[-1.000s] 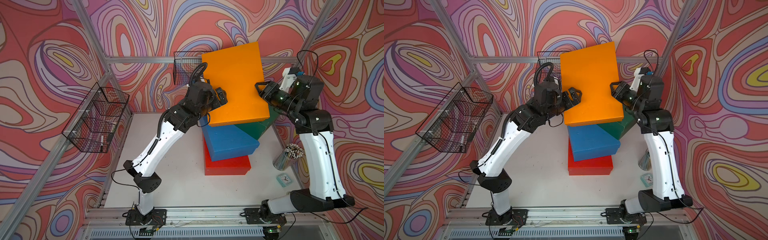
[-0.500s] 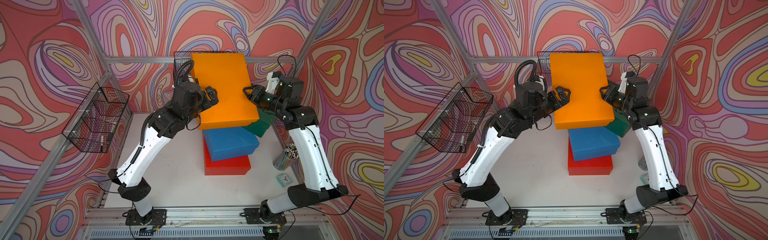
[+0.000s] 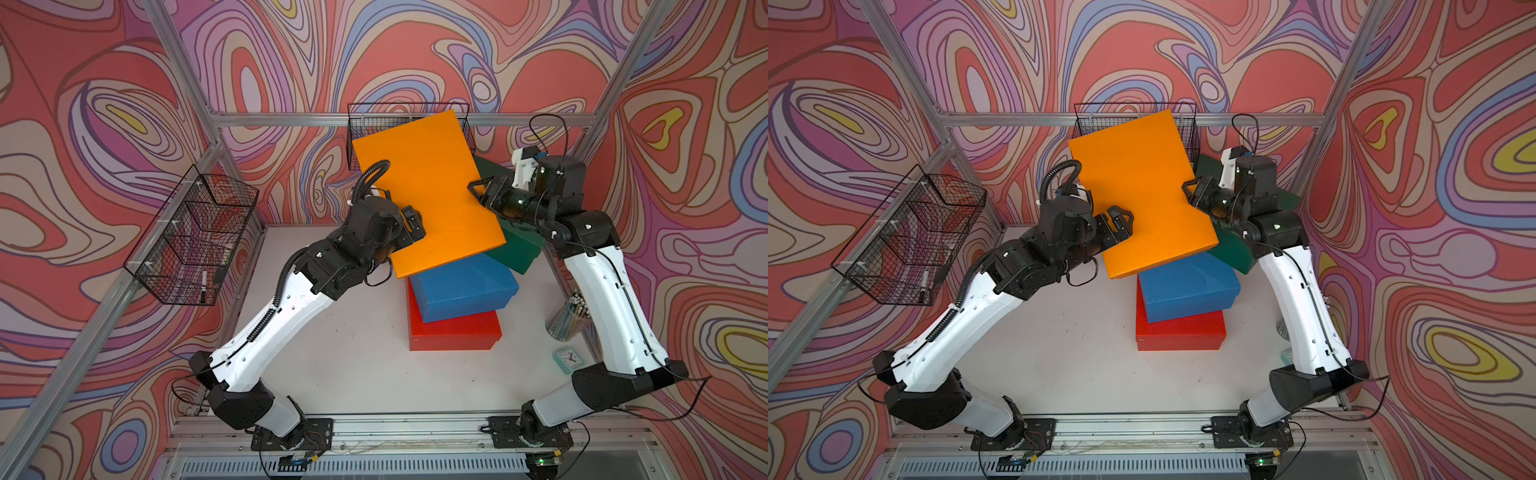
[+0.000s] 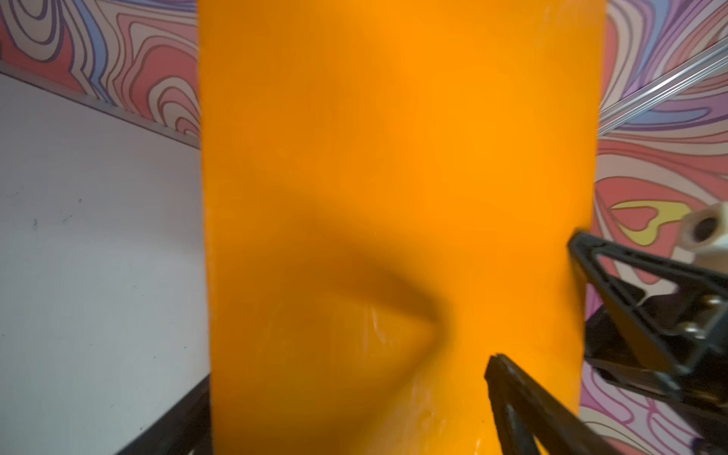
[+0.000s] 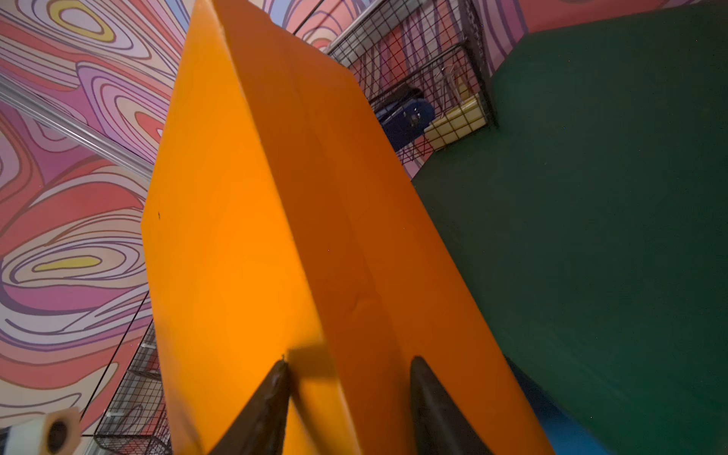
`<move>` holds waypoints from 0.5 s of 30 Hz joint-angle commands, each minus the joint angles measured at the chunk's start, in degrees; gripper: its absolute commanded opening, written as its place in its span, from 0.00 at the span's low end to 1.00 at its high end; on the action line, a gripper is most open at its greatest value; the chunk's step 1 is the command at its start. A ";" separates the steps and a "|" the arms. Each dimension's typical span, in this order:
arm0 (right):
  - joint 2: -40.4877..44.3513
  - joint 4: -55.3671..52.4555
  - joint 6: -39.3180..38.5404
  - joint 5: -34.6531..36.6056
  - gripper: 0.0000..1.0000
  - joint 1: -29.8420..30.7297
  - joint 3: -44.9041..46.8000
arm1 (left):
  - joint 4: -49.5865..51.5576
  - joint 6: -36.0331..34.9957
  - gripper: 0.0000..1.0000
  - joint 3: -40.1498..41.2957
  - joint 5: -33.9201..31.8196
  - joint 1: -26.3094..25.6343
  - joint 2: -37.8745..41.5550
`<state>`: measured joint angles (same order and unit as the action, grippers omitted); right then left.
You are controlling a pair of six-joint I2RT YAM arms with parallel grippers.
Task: Stack the shoeboxes
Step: Place the shoebox at the center of the board.
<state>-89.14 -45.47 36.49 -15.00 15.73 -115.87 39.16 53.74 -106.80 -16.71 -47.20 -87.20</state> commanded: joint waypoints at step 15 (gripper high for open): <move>-6.13 -5.87 3.14 -1.26 0.49 16.26 2.86 | -12.55 4.39 0.95 10.11 9.05 -4.74 10.43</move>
<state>-91.90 -47.51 35.53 -8.60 24.86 -115.04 43.46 57.69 -95.13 -17.85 -48.12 -78.04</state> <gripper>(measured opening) 0.492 0.954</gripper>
